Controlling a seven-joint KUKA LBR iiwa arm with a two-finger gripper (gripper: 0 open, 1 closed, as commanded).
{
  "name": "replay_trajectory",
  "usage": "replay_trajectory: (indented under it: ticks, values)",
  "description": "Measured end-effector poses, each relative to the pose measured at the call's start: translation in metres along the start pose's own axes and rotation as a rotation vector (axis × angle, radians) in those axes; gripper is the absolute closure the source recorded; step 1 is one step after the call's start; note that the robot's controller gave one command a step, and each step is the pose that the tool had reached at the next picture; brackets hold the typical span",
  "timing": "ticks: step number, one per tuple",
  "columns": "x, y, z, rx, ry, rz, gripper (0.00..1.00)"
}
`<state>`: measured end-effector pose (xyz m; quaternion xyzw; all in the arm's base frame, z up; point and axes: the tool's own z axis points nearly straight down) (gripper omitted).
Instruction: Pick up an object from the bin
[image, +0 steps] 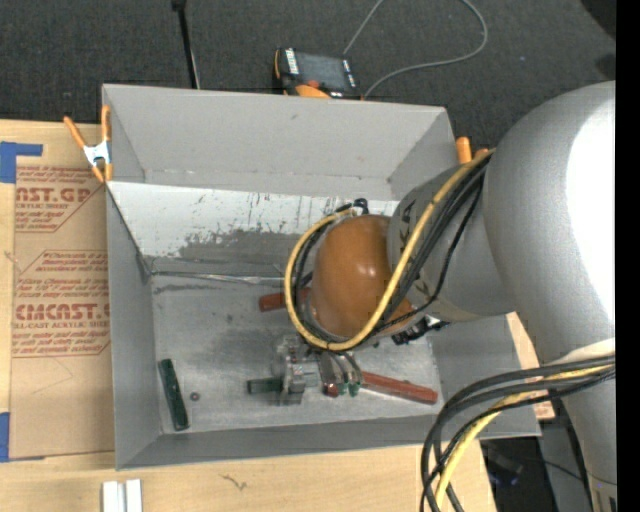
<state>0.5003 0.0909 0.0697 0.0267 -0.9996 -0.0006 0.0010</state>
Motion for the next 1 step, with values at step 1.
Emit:
replay_trajectory:
  ticks: [1]
  values:
    - [-0.0004, 0.0365, -0.1666, -0.002, -0.011, 0.004, 1.0]
